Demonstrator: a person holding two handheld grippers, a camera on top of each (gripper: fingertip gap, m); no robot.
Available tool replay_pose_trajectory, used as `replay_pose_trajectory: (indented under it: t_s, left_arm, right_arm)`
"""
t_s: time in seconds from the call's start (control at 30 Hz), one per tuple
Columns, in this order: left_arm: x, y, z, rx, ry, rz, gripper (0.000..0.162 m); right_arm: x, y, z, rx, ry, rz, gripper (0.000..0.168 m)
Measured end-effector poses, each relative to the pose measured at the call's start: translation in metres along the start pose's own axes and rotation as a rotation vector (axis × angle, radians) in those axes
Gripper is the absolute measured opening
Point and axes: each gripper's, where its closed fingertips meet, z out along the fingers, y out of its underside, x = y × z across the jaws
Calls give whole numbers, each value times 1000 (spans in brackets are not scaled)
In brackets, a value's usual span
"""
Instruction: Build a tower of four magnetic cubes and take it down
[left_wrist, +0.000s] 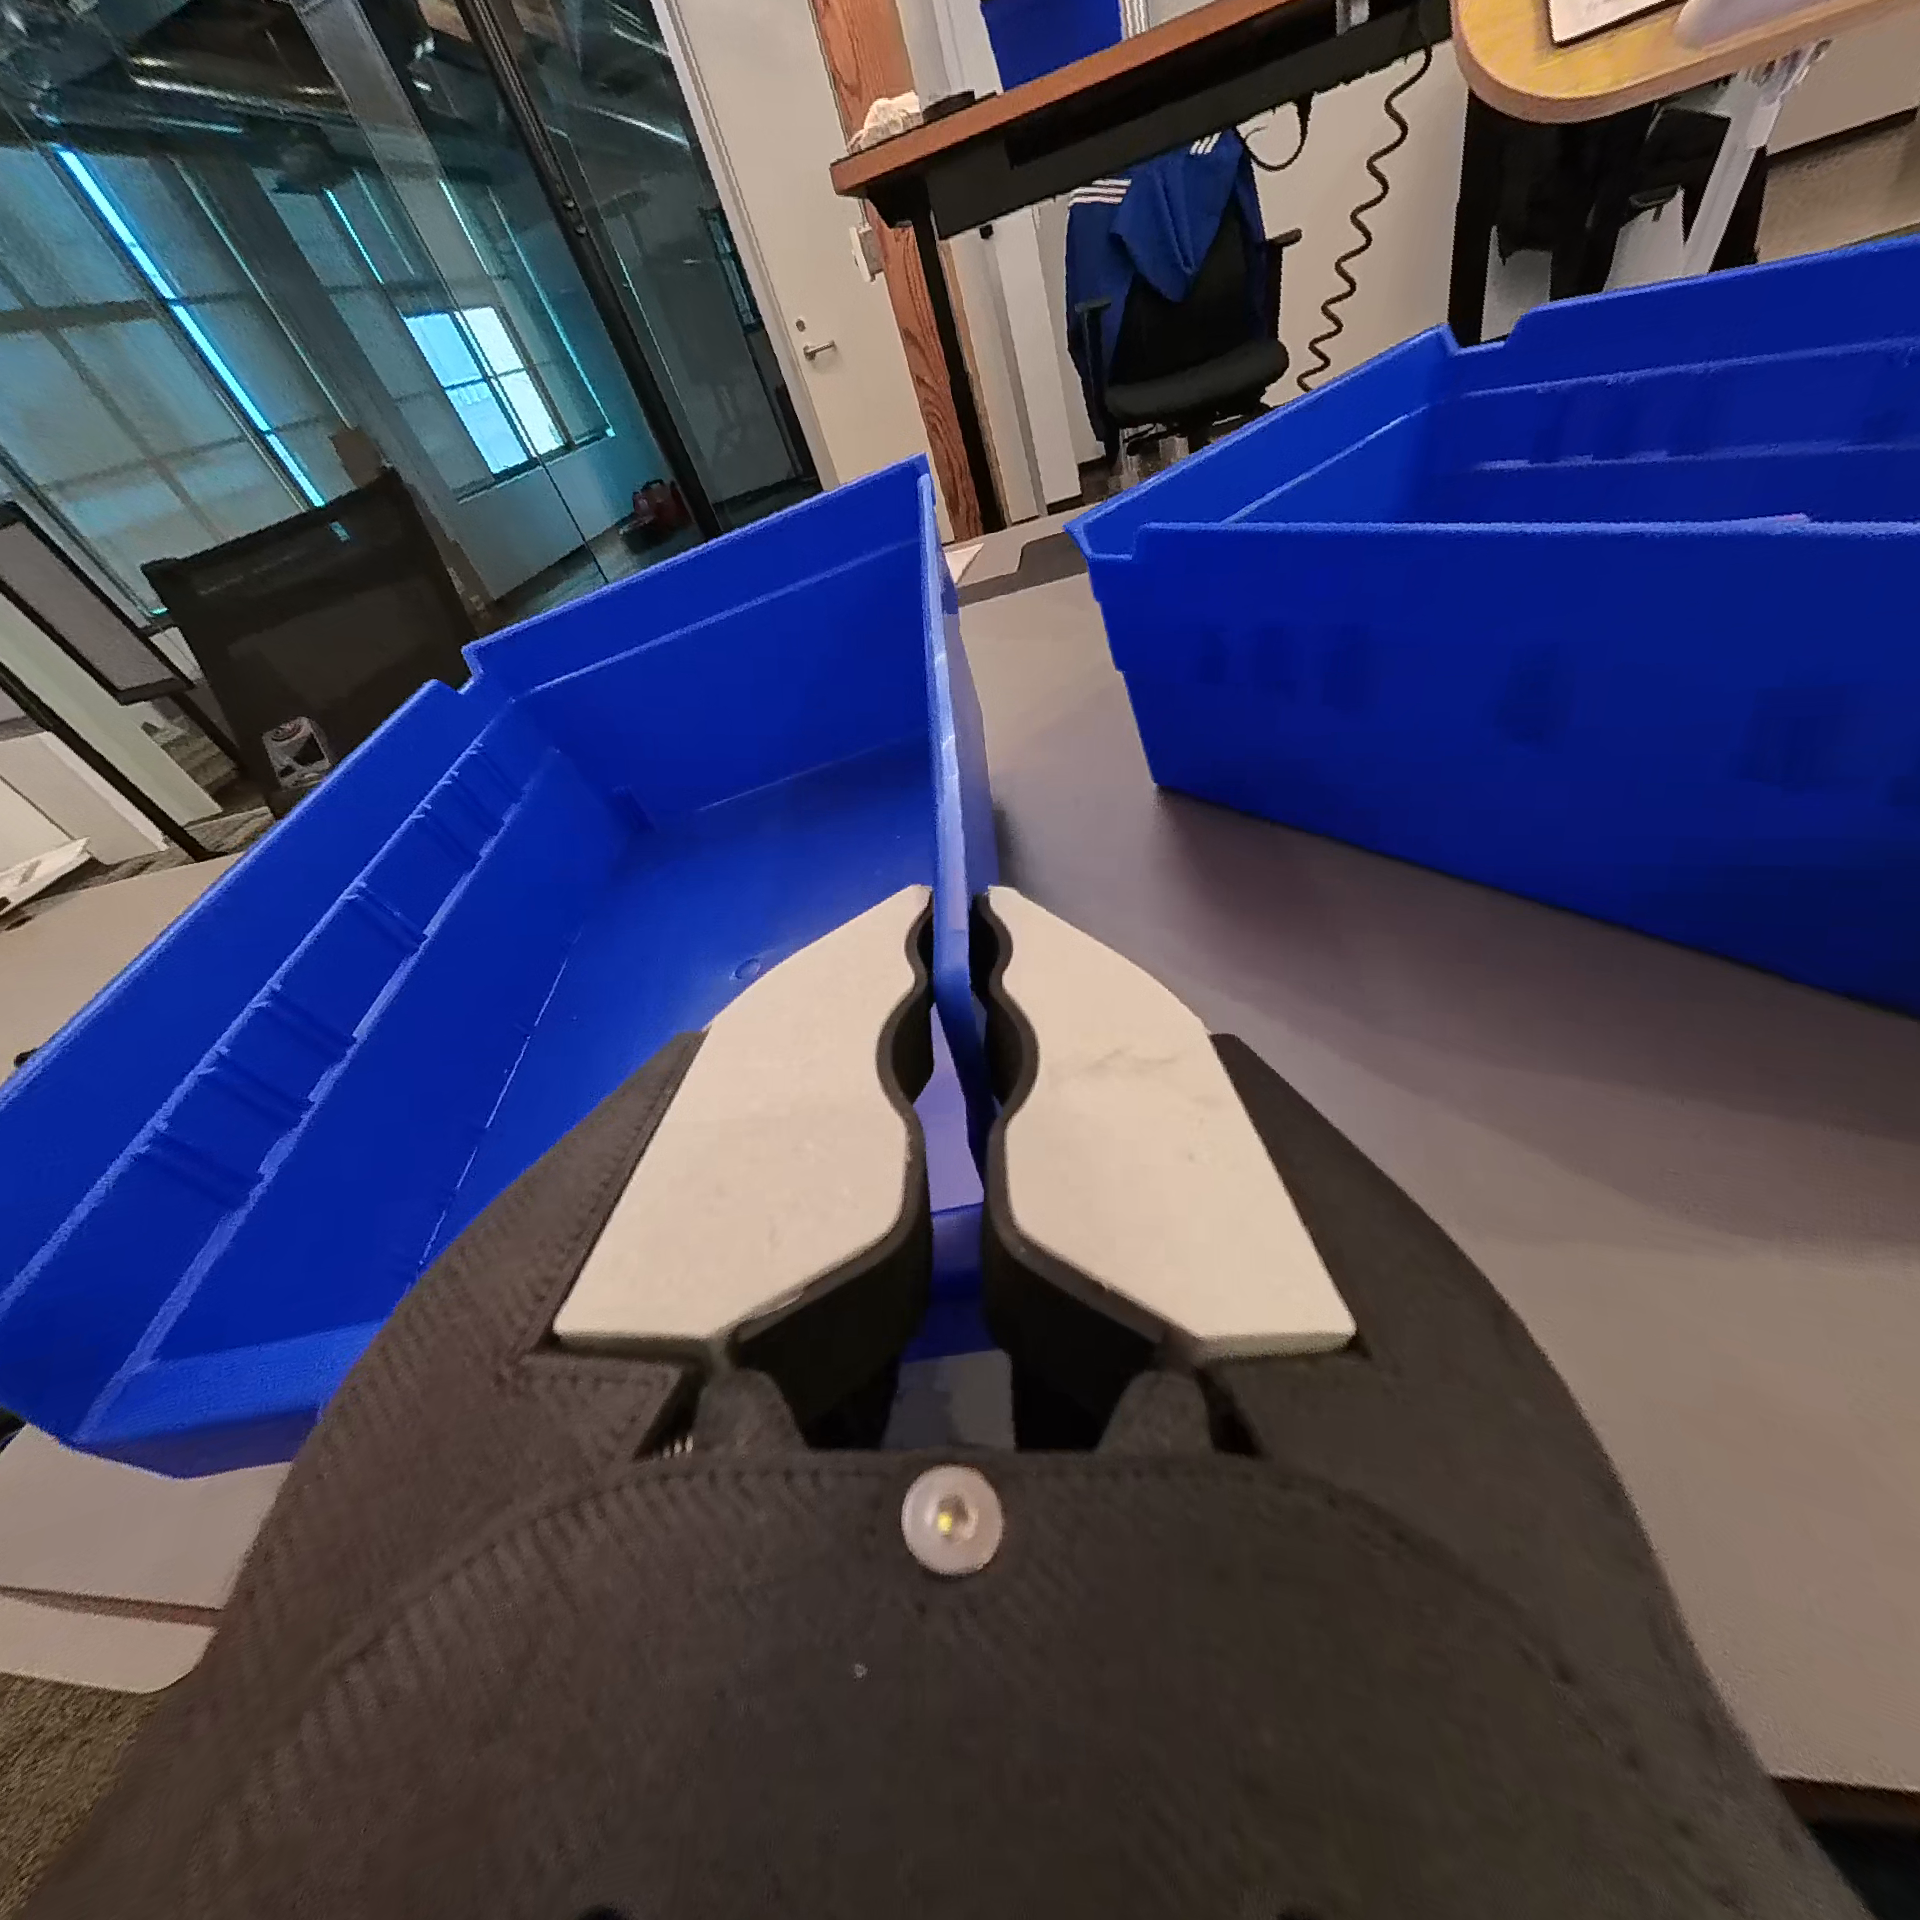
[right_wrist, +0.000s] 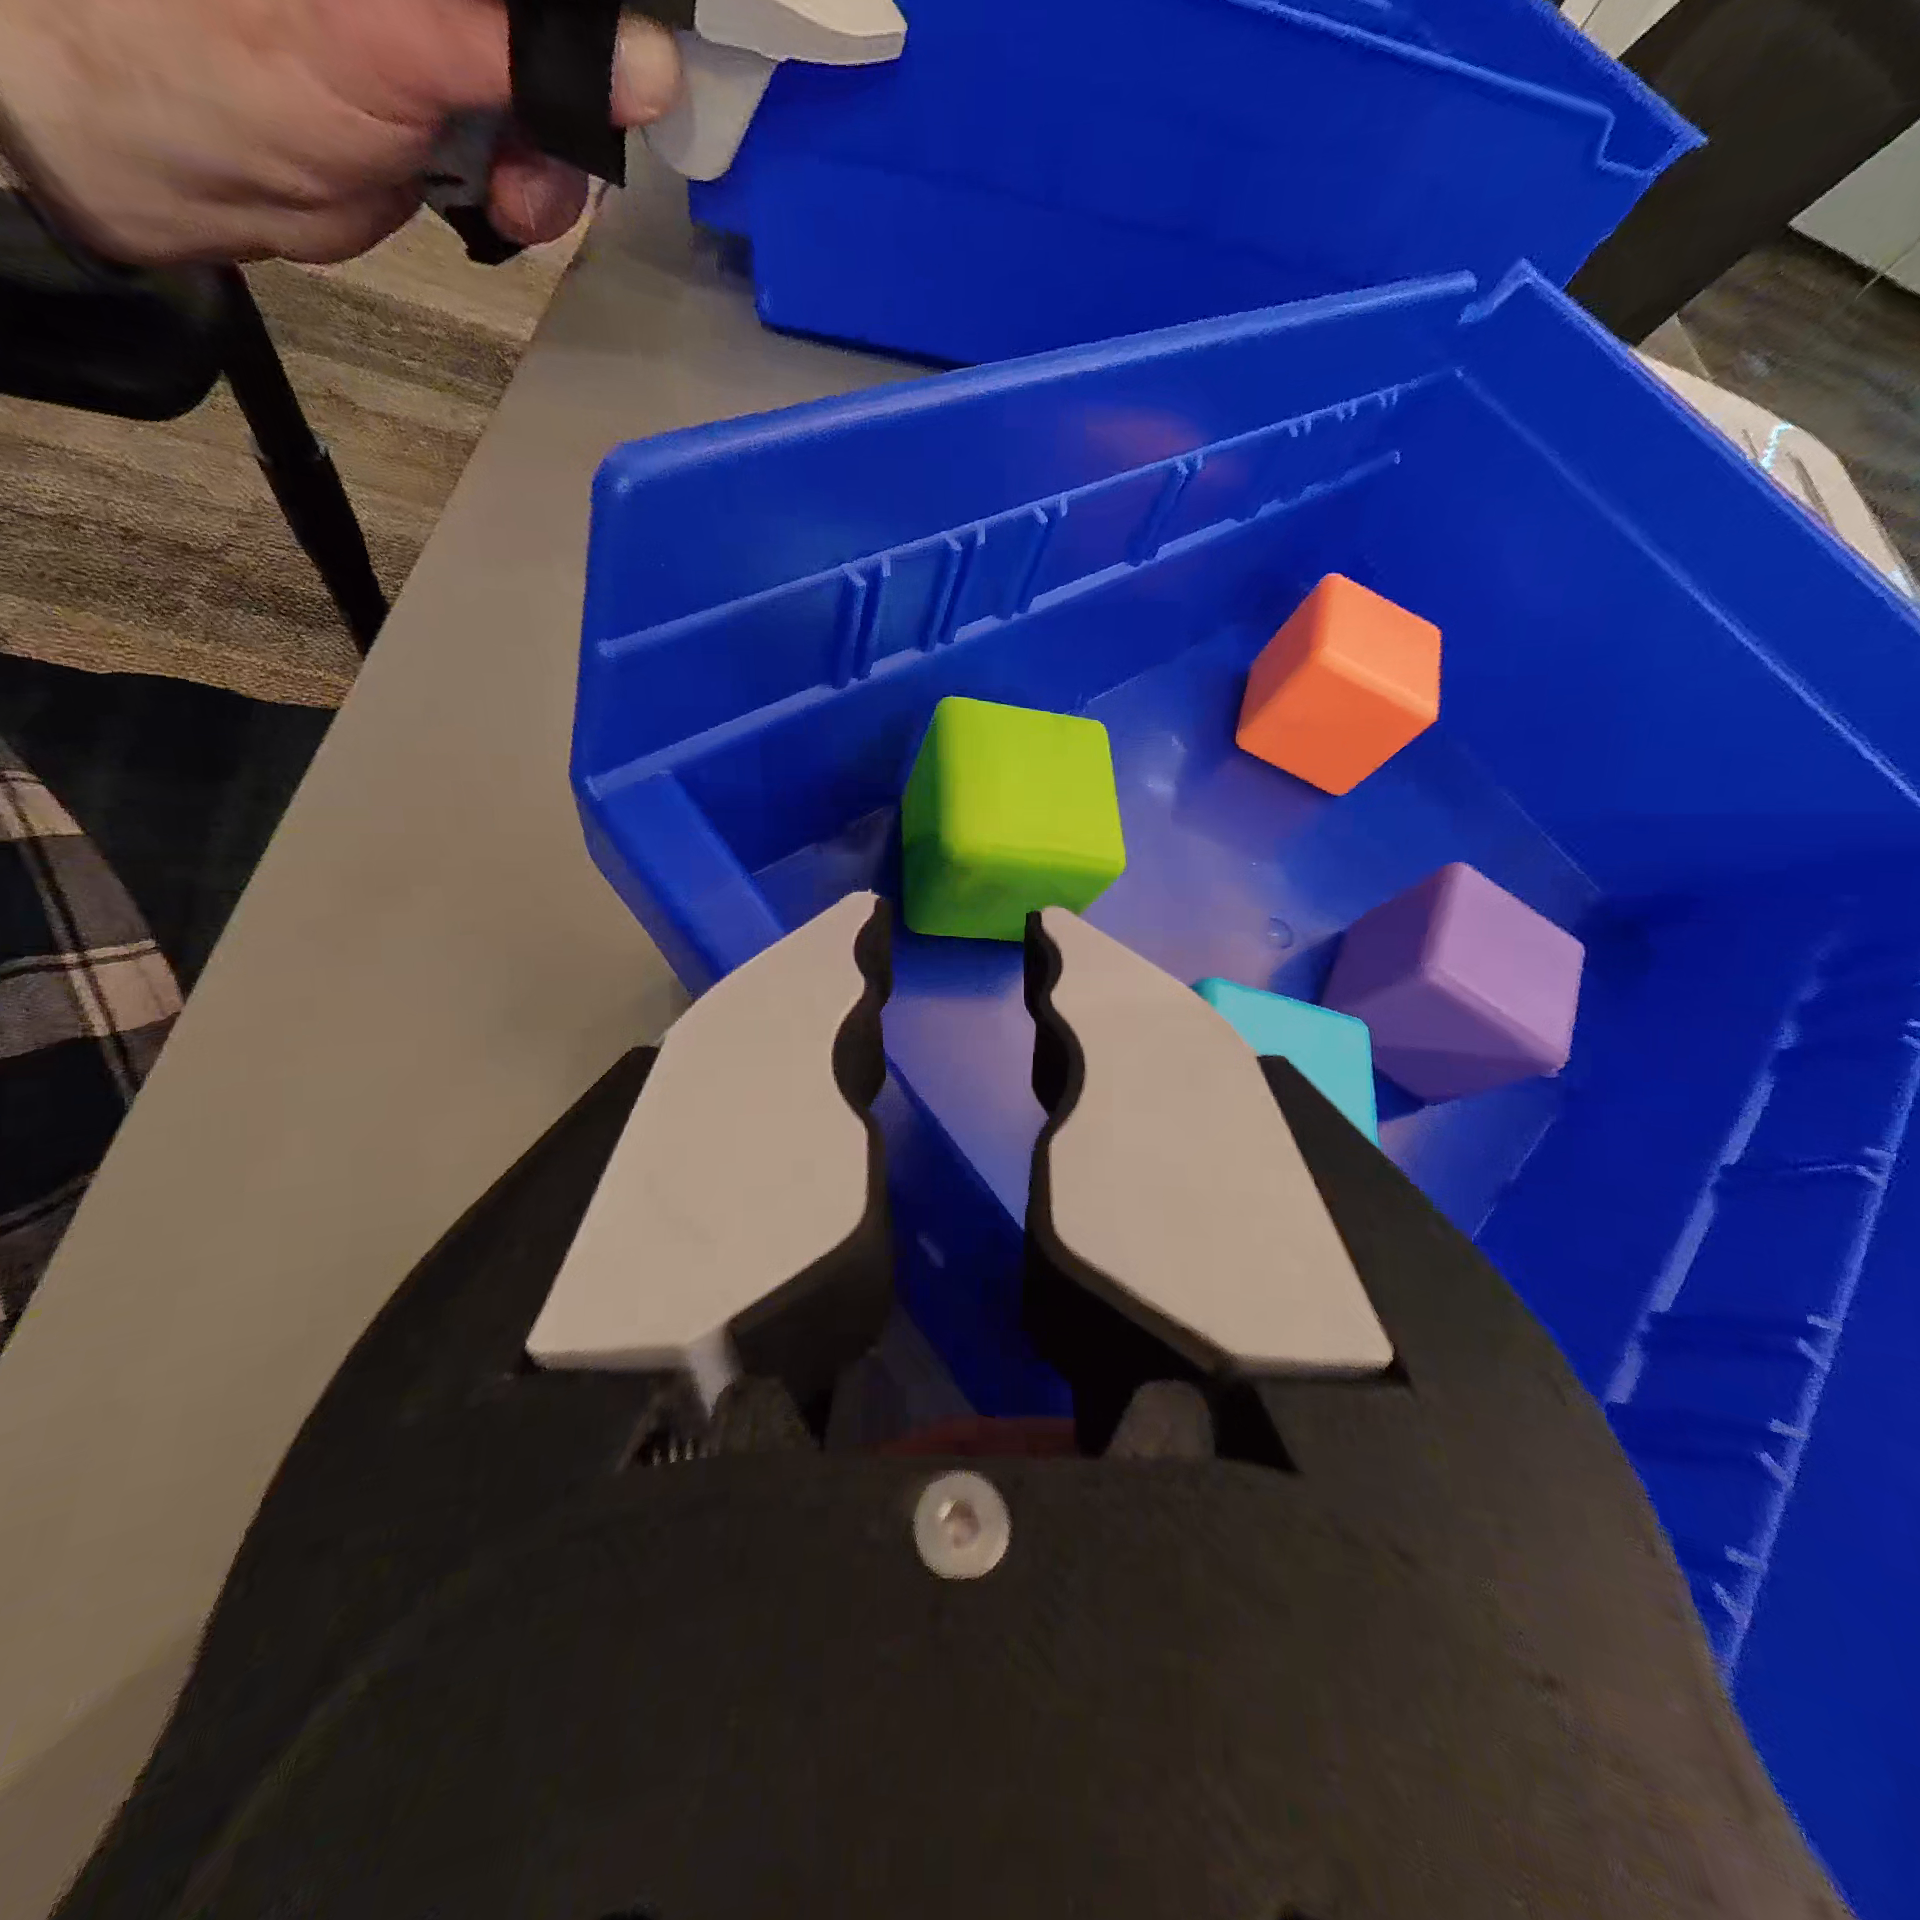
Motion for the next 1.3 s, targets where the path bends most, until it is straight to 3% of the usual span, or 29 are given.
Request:
replay_pose_trajectory:
  t_s: [0.37, 0.47, 0.6, 0.83, 1.03, 1.3]
  left_arm:
    - [-2, -1, 1, 12, 5, -13, 4]
    - [-3, 0, 1, 10, 8, -12, 4]
    - [-3, 0, 0, 13, 11, -16, 4]
    - [-2, 0, 3, 9, 10, -12, 4]
    - [-3, -1, 1, 17, 6, -20, 4]
    - [-3, -1, 1, 22, 10, -21, 3]
  right_arm:
    - [36, -11, 36, -19, 140, 26, 24]
    - [39, -14, 41, -30, 101, -5, 19]
    - [27, -13, 28, -83, -7, -23, 31]
    - [27, 6, 28, -150, 35, -137, 43]
    - [38, 0, 46, -176, 114, -214, 28]
    - [56, -6, 67, -187, 102, -193, 25]
